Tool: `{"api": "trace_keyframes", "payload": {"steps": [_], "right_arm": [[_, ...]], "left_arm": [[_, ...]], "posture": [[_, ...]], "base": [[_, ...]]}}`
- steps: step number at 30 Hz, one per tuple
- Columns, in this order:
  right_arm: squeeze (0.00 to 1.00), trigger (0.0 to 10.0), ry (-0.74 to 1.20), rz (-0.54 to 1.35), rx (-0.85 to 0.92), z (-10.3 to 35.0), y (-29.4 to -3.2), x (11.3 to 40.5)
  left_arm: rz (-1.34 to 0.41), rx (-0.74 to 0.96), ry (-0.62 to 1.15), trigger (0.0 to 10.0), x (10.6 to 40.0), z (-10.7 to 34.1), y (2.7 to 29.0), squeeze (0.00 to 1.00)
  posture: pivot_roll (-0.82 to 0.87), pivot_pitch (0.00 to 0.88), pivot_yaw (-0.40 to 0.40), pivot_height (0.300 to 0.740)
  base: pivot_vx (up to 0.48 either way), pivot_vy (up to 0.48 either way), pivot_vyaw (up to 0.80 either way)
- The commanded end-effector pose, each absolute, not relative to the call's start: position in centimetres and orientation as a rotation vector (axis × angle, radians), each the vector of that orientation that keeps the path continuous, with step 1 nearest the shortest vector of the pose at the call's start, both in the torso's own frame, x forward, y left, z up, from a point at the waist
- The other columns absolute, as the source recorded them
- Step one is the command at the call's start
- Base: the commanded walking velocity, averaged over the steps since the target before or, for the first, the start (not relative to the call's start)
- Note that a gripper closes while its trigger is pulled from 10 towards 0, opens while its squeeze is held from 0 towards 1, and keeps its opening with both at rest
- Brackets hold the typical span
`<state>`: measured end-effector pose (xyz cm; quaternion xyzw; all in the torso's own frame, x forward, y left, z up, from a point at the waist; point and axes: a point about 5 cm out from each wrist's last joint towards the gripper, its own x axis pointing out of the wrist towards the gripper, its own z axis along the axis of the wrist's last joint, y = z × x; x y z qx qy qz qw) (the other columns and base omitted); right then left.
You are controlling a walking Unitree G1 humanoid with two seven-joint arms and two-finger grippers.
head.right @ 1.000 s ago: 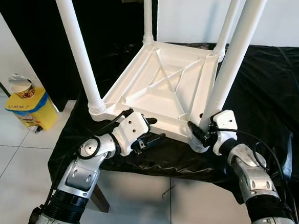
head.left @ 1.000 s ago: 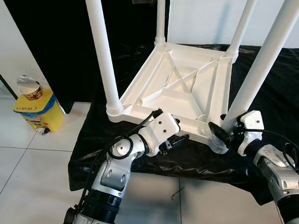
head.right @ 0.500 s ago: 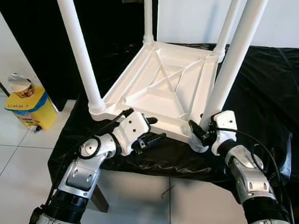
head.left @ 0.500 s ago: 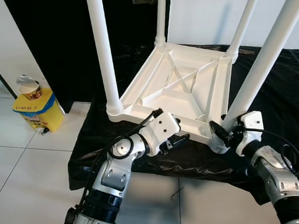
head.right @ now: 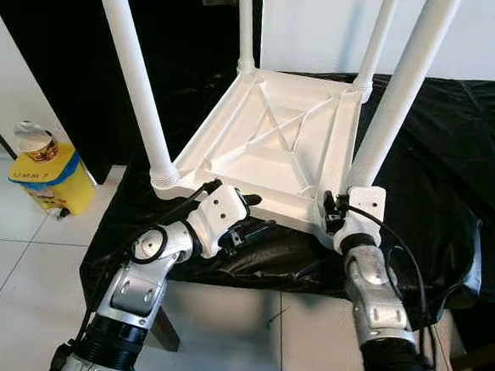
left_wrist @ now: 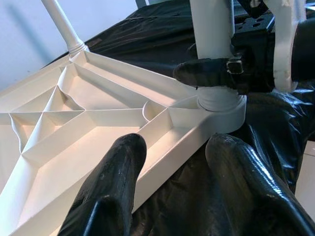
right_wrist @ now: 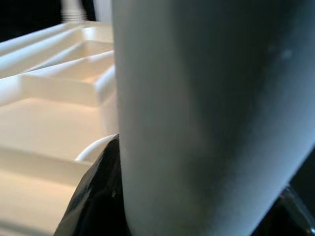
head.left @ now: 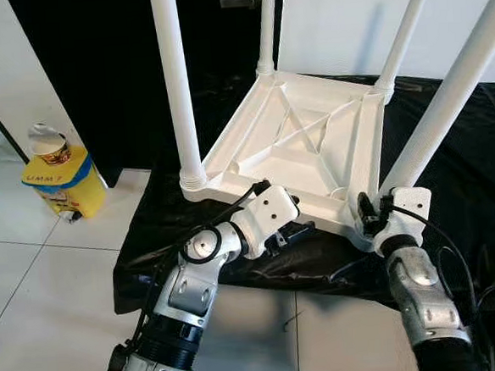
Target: Building children table
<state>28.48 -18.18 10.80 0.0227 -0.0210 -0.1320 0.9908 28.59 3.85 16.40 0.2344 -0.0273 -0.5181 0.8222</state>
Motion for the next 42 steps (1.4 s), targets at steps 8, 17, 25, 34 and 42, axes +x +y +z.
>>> {"api": "trace_keyframes", "payload": {"steps": [8, 17, 25, 34, 42], "right_arm": [[0.00, 10.0, -0.029, -0.256, 0.036, 10.7, -17.5, 28.3], [0.00, 10.0, -0.031, -0.266, 0.028, 11.1, -17.1, 28.4], [1.00, 10.0, -0.071, -0.207, 0.005, 11.7, -17.3, 28.2], [1.00, 10.0, -0.104, -0.089, -0.012, 12.1, -18.9, 27.1], [1.00, 10.0, -0.099, 0.053, -0.056, 12.0, -21.0, 26.1]], "left_arm": [[-0.964, 0.495, -0.088, 10.0, 29.3, 16.6, 4.0, 0.00], [-0.962, 0.492, -0.094, 10.0, 29.3, 16.6, 3.8, 0.00], [-0.967, 0.491, -0.096, 10.0, 29.2, 16.6, 3.7, 0.00], [-0.973, 0.494, -0.098, 10.0, 29.2, 16.6, 3.6, 0.00], [-0.982, 0.491, -0.102, 10.0, 29.2, 16.7, 3.4, 0.00]], "posture": [[0.01, 0.002, -0.077, 0.740], [0.01, 0.000, -0.083, 0.740], [0.00, 0.000, -0.082, 0.740], [0.00, 0.000, -0.078, 0.740], [-0.02, 0.000, -0.074, 0.740]], "base": [[0.000, 0.000, 0.00], [0.000, 0.000, 0.00], [0.000, 0.000, 0.00], [0.000, 0.000, 0.00], [0.000, 0.000, 0.00]]}}
